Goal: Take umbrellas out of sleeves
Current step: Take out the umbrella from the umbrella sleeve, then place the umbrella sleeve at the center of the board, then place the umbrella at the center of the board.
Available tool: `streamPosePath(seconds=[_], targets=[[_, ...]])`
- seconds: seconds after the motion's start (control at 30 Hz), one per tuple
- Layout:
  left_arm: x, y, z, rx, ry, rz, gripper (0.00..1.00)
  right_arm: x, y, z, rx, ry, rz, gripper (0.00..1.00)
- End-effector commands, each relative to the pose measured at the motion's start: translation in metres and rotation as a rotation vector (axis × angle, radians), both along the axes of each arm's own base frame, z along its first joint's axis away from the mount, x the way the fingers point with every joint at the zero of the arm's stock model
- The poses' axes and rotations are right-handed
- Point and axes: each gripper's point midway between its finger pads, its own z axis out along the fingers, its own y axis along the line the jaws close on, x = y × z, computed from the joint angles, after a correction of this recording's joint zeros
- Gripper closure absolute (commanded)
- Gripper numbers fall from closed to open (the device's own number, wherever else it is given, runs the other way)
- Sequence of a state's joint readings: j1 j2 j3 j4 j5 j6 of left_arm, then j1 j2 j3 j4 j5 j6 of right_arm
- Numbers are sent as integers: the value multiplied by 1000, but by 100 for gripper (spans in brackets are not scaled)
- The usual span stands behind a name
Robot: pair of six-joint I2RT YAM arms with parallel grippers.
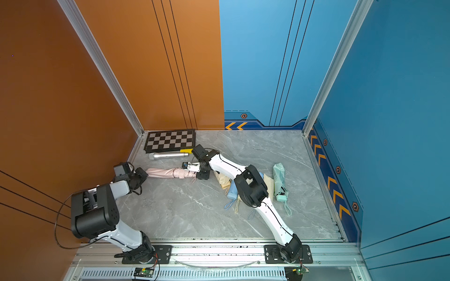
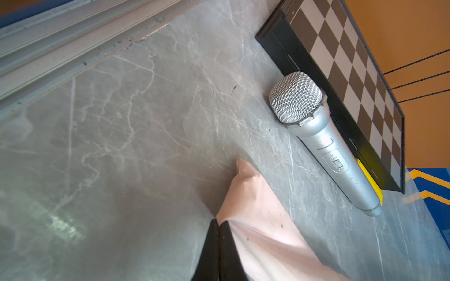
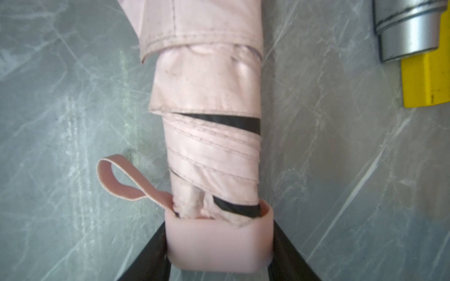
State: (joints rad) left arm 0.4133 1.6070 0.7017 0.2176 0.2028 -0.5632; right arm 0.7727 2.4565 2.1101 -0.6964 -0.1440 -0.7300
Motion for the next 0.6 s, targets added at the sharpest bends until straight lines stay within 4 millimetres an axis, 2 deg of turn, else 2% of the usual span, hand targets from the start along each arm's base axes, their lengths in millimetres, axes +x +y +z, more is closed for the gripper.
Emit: streamPosePath(seconds=[0.0, 0.57], targets=[[7, 8, 10, 33, -24, -12, 100, 1, -25, -2, -74, 8, -24, 73], [9, 14, 14, 52, -29, -8, 100, 0, -32, -10, -83, 29, -14, 72]])
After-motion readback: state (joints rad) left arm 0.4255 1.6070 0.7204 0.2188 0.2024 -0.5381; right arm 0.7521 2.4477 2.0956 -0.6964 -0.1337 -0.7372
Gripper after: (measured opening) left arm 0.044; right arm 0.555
